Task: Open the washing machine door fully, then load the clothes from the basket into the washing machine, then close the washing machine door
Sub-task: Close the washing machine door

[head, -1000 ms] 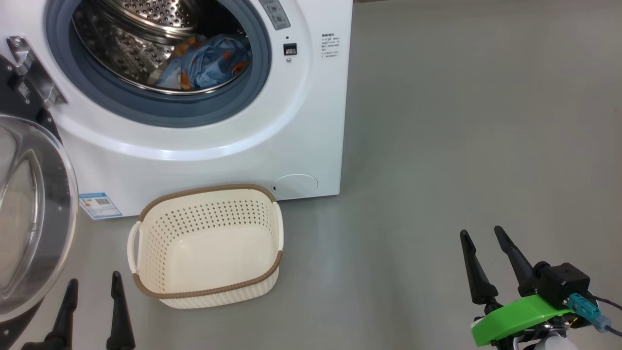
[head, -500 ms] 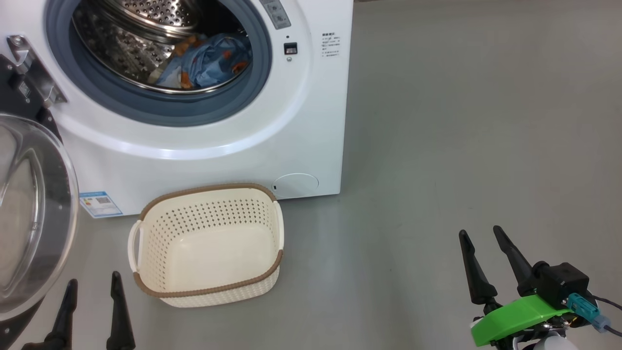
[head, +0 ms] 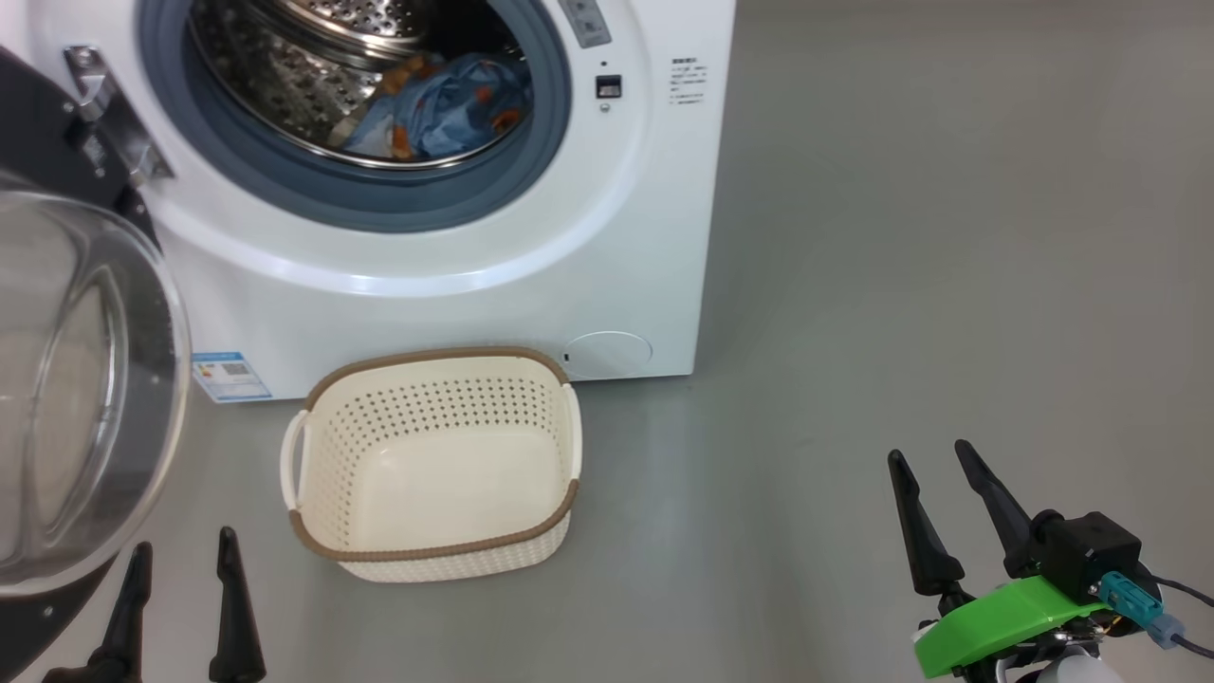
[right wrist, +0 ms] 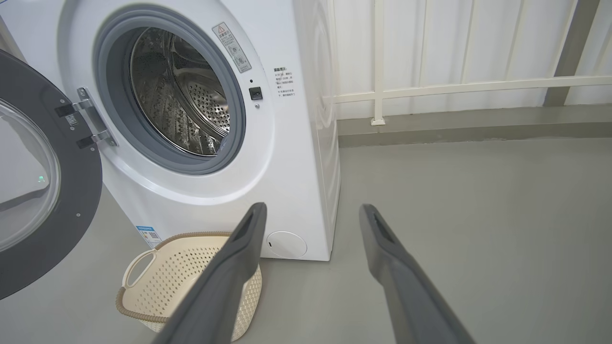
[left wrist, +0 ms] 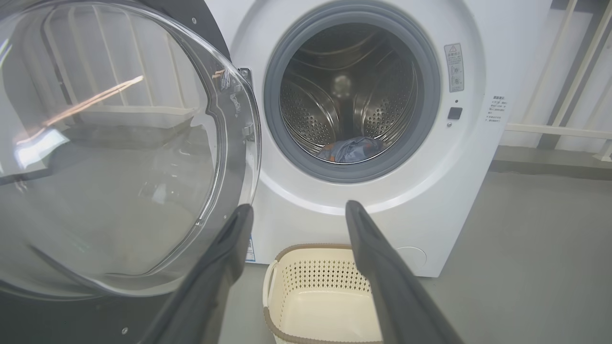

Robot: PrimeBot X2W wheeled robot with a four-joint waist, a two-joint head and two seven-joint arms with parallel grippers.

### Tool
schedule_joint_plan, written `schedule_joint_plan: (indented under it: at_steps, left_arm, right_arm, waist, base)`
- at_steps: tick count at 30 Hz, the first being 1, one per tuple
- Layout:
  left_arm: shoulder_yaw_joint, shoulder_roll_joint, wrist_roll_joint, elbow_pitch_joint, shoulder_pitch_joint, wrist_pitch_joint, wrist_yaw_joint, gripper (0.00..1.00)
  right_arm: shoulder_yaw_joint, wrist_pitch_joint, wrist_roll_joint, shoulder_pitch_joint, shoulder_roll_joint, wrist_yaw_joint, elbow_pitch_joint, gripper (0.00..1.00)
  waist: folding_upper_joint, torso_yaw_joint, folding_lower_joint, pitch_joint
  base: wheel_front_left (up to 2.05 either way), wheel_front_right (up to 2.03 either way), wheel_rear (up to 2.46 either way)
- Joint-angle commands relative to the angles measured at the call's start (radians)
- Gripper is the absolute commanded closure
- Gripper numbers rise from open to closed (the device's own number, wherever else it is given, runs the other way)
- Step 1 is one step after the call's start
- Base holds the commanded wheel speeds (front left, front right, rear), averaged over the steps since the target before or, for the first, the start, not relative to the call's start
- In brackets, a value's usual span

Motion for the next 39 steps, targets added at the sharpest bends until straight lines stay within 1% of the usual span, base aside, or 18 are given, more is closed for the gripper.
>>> schedule_joint_plan:
  at_steps: [1, 6, 13, 26, 27, 29, 39]
  left_arm:
    - [0.029, 0.011, -0.004, -0.034, -0.025, -0.006, 0.007, 0.0]
    - [0.025, 0.011, -0.028, -0.028, -0.022, -0.006, 0.015, 0.0]
    - [0.025, 0.011, -0.031, -0.034, -0.015, -0.006, 0.03, 0.0]
    - [0.024, 0.011, -0.041, -0.039, 0.006, -0.006, 0.057, 0.0]
    - [0.024, 0.011, -0.041, -0.039, 0.006, -0.006, 0.057, 0.0]
    - [0.025, 0.011, -0.039, -0.038, 0.008, -0.006, 0.061, 0.0]
    - [0.029, 0.011, -0.063, -0.029, 0.013, -0.006, 0.096, 0.0]
  right_arm:
    - [0.025, -0.005, -0.006, -0.018, -0.008, 0.002, -0.027, 0.0]
    - [0.036, -0.005, -0.003, -0.017, -0.013, 0.002, -0.016, 0.0]
    - [0.046, -0.005, -0.003, -0.022, -0.018, 0.002, -0.011, 0.0]
    - [0.059, -0.005, 0.002, -0.019, -0.026, 0.002, -0.001, 0.0]
    - [0.059, -0.005, 0.002, -0.019, -0.026, 0.002, -0.001, 0.0]
    - [0.06, -0.005, 0.004, -0.02, -0.025, 0.002, 0.0, 0.0]
    - [0.069, -0.005, 0.005, -0.022, -0.025, 0.002, 0.007, 0.0]
  waist:
    - [0.0, 0.014, 0.0, 0.001]
    - [0.0, 0.051, 0.0, -0.001]
    - [0.0, 0.112, 0.0, -0.006]
    - [0.0, 0.262, 0.0, -0.024]
    - [0.0, 0.262, 0.0, -0.024]
    - [0.0, 0.287, 0.0, -0.024]
    - [0.0, 0.389, 0.0, -0.019]
  base:
    - [0.0, 0.0, 0.0]
    - [0.0, 0.0, 0.0]
    - [0.0, 0.0, 0.0]
    - [0.0, 0.0, 0.0]
    - [0.0, 0.0, 0.0]
    - [0.0, 0.0, 0.0]
    - [0.0, 0.0, 0.0]
